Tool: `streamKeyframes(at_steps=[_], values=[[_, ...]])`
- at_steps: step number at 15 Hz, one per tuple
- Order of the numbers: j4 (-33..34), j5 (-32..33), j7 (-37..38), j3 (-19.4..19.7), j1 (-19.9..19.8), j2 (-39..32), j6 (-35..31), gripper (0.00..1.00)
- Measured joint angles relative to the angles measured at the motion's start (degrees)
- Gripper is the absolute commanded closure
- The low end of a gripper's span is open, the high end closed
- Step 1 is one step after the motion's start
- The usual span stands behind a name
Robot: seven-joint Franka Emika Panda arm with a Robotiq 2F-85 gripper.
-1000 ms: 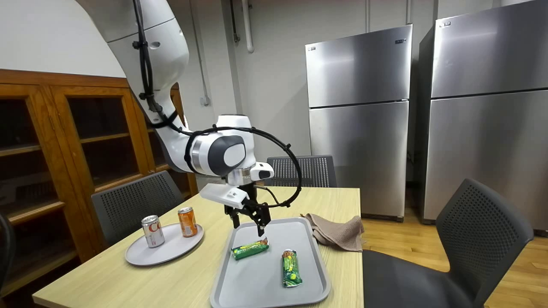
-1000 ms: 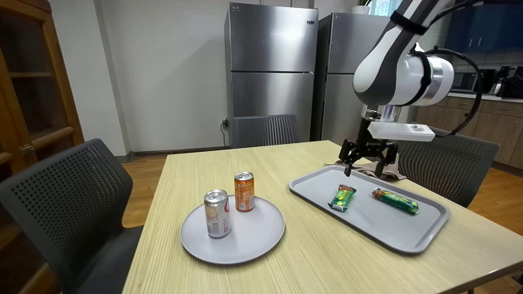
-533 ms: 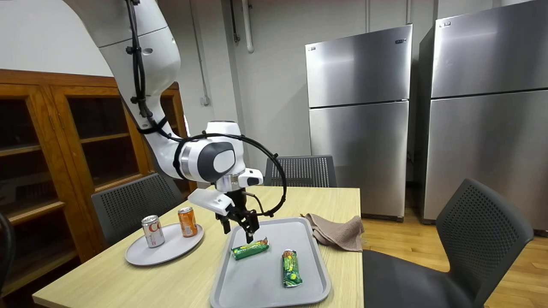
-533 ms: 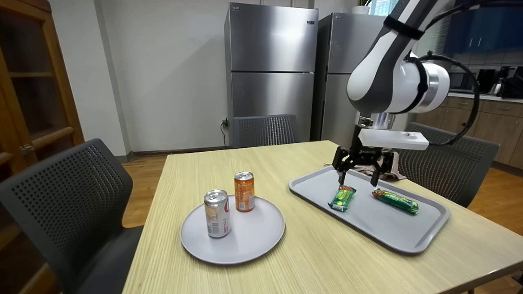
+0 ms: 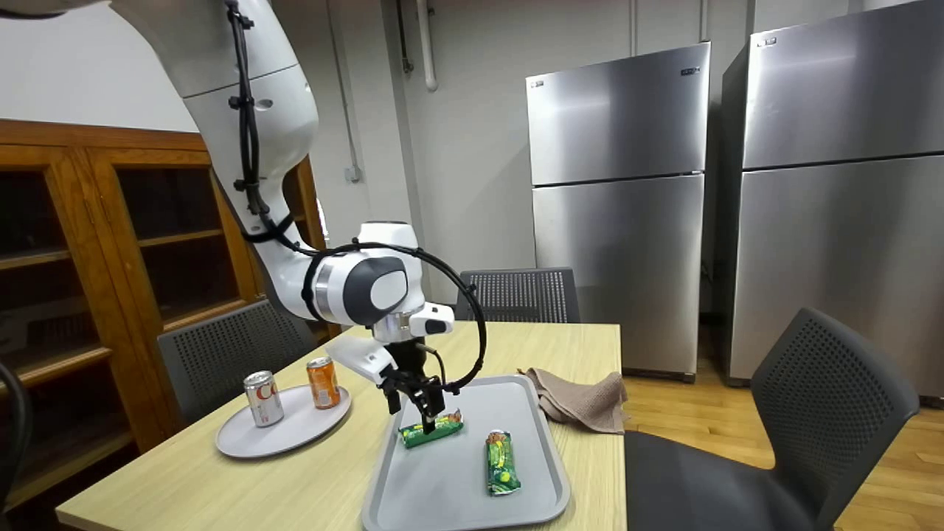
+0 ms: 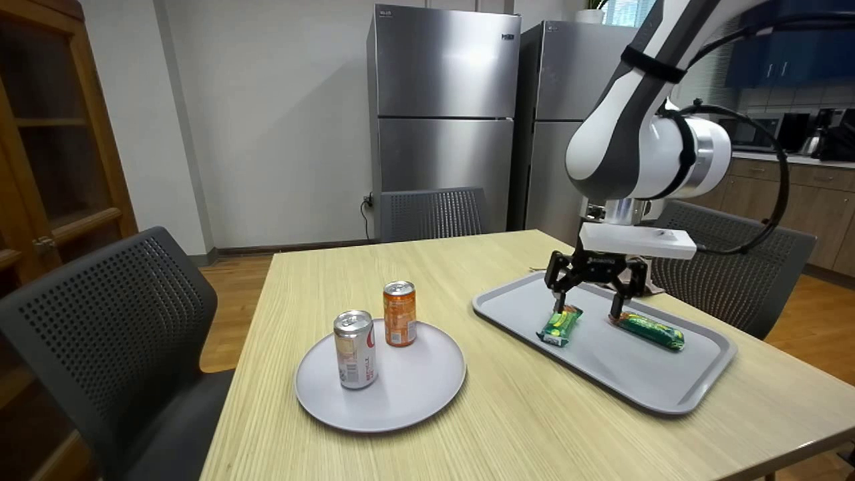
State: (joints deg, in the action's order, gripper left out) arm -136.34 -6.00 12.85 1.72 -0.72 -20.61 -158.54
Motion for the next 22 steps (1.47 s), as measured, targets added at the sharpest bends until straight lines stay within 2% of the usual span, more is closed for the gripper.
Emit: streamKeyframes(at_steps=[10, 22], values=[[5.7, -0.3, 4.7, 1.2, 0.9, -5.7, 0.0, 0.0], [14.5, -0.4, 6.1, 2.0, 2.1, -12.9, 0.1, 0.0]])
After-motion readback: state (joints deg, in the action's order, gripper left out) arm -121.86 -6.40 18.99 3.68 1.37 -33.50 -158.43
